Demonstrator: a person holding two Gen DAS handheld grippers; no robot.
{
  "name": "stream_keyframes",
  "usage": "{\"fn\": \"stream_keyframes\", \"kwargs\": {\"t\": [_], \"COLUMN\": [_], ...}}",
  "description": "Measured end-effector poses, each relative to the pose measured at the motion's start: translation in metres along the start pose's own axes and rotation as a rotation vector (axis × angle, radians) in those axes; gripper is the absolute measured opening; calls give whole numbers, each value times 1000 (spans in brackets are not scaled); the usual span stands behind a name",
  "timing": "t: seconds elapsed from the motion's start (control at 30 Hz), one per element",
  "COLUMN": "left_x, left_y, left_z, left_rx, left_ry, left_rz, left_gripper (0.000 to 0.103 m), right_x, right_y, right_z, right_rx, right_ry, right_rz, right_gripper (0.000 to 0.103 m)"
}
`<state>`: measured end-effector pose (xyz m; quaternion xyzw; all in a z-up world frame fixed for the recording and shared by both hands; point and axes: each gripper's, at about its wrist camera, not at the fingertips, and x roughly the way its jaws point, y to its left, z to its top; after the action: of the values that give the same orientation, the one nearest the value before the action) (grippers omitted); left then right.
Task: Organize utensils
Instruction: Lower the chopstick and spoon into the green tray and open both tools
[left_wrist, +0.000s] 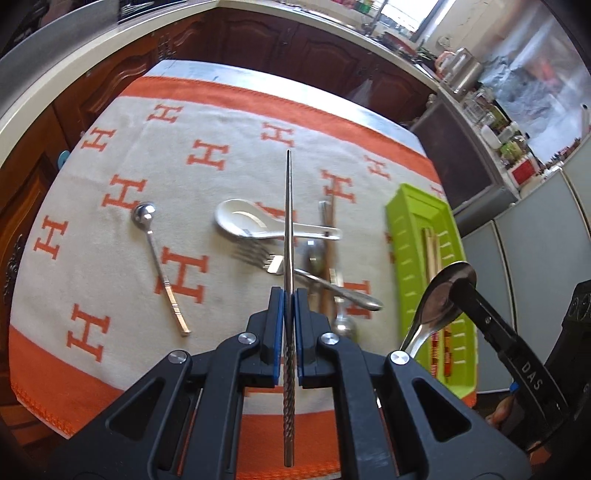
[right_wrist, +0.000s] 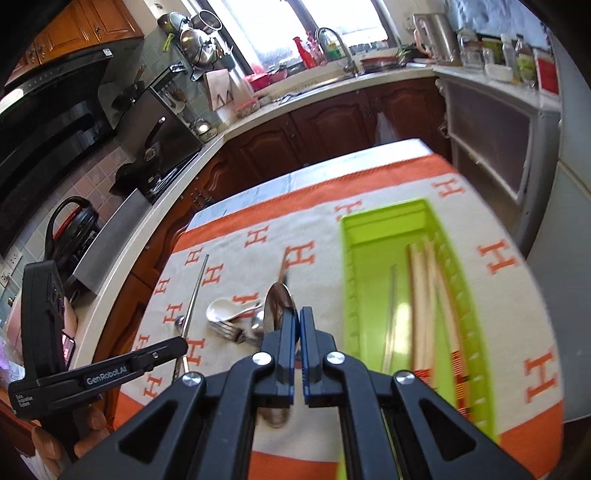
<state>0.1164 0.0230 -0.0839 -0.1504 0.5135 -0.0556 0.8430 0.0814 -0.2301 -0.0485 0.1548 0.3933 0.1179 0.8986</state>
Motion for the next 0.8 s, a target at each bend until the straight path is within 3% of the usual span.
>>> {"fn": "stream_keyframes", "kwargs": {"t": [0.17, 0.43, 0.8], "left_x": [-6, 18, 73], "left_y": [-55, -144, -183], "left_z": [1, -8, -18], "left_rx": [73, 194, 214], "left_ry": [-8, 31, 98], "left_rz": [-58, -121, -121], "left_gripper": [3, 3, 3], "right_x": [-25, -21, 3], "right_y": [-22, -48, -47], "right_z": [21, 22, -2], "right_rx": [-83, -253, -418], "right_ry": [-32, 26, 145], "right_rz": [-122, -307, -319], "right_gripper": [2, 2, 3]}}
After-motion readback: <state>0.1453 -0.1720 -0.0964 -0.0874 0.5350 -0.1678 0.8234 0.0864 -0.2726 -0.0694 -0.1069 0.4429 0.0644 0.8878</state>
